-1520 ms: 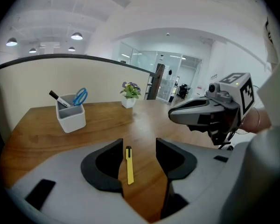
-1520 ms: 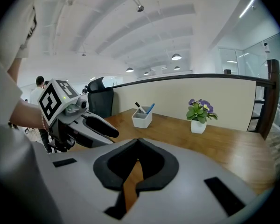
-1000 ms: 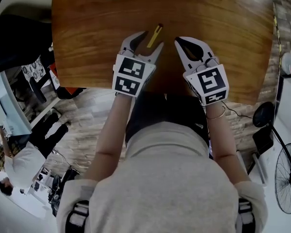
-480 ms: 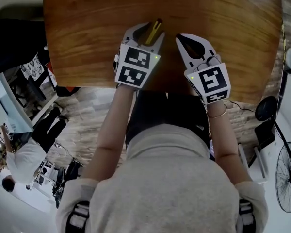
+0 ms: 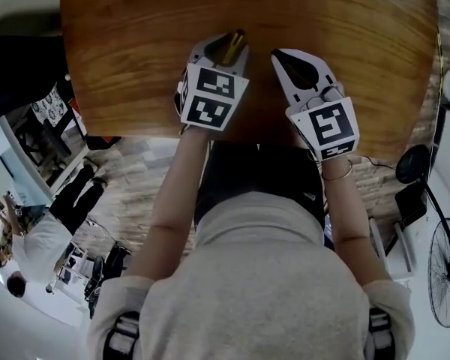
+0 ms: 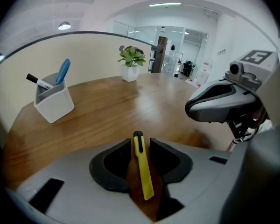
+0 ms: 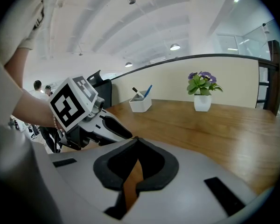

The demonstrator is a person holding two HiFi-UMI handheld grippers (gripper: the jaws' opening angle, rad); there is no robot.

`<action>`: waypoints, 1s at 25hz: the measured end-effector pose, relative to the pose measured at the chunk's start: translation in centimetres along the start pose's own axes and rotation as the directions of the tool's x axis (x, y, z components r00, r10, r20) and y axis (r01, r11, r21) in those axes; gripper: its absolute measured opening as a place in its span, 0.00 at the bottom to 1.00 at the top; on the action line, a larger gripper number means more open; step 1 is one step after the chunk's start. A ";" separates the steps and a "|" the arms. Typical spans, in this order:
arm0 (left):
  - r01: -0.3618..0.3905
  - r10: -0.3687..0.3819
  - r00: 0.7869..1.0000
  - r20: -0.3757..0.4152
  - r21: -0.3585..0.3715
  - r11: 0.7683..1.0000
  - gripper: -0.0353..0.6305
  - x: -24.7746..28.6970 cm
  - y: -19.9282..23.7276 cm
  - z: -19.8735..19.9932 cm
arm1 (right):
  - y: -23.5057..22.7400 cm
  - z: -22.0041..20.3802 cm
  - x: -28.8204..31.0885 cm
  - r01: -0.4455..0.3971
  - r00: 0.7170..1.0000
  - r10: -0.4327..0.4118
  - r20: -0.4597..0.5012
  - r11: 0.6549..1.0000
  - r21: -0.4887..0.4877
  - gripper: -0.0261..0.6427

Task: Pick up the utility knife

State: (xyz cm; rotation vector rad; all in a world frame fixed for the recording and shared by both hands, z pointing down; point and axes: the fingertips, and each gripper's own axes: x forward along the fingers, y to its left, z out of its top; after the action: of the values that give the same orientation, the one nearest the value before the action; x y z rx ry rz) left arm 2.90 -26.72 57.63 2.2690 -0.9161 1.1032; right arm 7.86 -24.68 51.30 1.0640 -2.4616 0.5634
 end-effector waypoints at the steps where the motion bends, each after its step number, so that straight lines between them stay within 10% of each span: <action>1: -0.003 0.003 1.000 -0.005 0.002 1.000 0.26 0.0 0.0 0.0 | -0.1 0.1 0.0 0.000 1.000 0.000 0.000 1.000 -0.001 0.06; 25: -0.063 0.066 0.996 0.060 -0.051 0.997 0.17 -2.4 0.4 1.0 | 0.1 1.3 -0.1 -0.023 1.000 0.023 0.003 0.999 -0.047 0.06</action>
State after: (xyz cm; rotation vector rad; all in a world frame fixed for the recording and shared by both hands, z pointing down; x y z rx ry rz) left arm 1.96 -26.73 55.15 2.2588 -1.0368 1.0312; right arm 7.53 -25.22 50.13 1.0199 -2.4804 0.5087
